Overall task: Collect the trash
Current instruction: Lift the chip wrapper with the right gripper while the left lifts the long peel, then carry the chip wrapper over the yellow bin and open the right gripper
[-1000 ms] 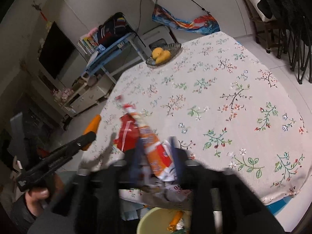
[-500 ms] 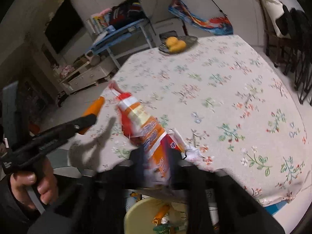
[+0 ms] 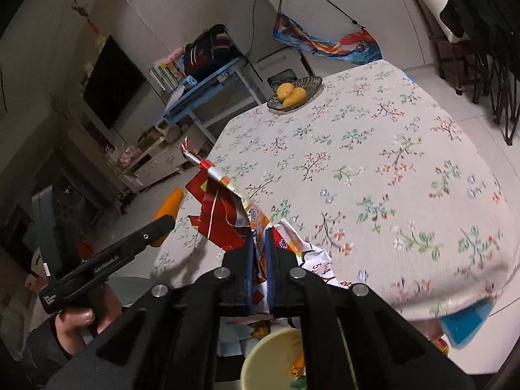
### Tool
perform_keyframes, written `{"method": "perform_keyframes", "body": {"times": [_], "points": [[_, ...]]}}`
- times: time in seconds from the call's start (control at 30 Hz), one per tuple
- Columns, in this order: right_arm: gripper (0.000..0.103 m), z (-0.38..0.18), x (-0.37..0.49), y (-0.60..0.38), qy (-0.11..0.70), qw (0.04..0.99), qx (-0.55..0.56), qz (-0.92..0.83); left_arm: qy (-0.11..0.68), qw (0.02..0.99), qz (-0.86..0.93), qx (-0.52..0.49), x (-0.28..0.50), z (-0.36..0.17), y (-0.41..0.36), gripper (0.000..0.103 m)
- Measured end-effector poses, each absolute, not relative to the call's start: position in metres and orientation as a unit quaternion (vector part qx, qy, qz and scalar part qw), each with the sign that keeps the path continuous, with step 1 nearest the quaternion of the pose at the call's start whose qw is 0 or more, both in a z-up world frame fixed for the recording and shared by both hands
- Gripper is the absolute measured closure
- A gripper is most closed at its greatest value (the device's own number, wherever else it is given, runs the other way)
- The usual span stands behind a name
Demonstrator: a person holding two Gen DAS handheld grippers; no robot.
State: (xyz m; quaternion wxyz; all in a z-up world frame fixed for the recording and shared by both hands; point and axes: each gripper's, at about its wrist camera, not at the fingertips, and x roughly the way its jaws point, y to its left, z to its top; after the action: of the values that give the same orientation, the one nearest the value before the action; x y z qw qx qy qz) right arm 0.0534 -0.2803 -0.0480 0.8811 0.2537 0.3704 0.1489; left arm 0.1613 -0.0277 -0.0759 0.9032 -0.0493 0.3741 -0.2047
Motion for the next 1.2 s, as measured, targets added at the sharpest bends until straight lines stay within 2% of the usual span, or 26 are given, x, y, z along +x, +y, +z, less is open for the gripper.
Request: {"method": "perform_keyframes", "body": {"times": [0.23, 0.87, 1.03, 1.1, 1.2], "points": [[0.096, -0.05, 0.032, -0.271, 0.386, 0.868, 0.264, 0.165, 0.372, 0.904, -0.206, -0.047, 0.145, -0.075, -0.025, 0.086], [0.095, -0.108, -0.003, -0.215, 0.542, 0.806, 0.168, 0.165, 0.355, 0.909, -0.217, -0.017, 0.094, -0.071, -0.031, 0.086], [0.089, -0.126, -0.008, -0.209, 0.581, 0.787, 0.138, 0.154, 0.358, 0.906, -0.224, -0.009, 0.083, -0.074, -0.034, 0.086], [0.076, -0.125, -0.012, -0.211, 0.581, 0.788, 0.137, 0.149, 0.36, 0.905, -0.228, -0.004, 0.077, -0.076, -0.036, 0.086], [0.069, -0.121, -0.016, -0.216, 0.57, 0.796, 0.145, 0.143, 0.364, 0.902, -0.233, 0.002, 0.069, -0.079, -0.038, 0.086]]}}
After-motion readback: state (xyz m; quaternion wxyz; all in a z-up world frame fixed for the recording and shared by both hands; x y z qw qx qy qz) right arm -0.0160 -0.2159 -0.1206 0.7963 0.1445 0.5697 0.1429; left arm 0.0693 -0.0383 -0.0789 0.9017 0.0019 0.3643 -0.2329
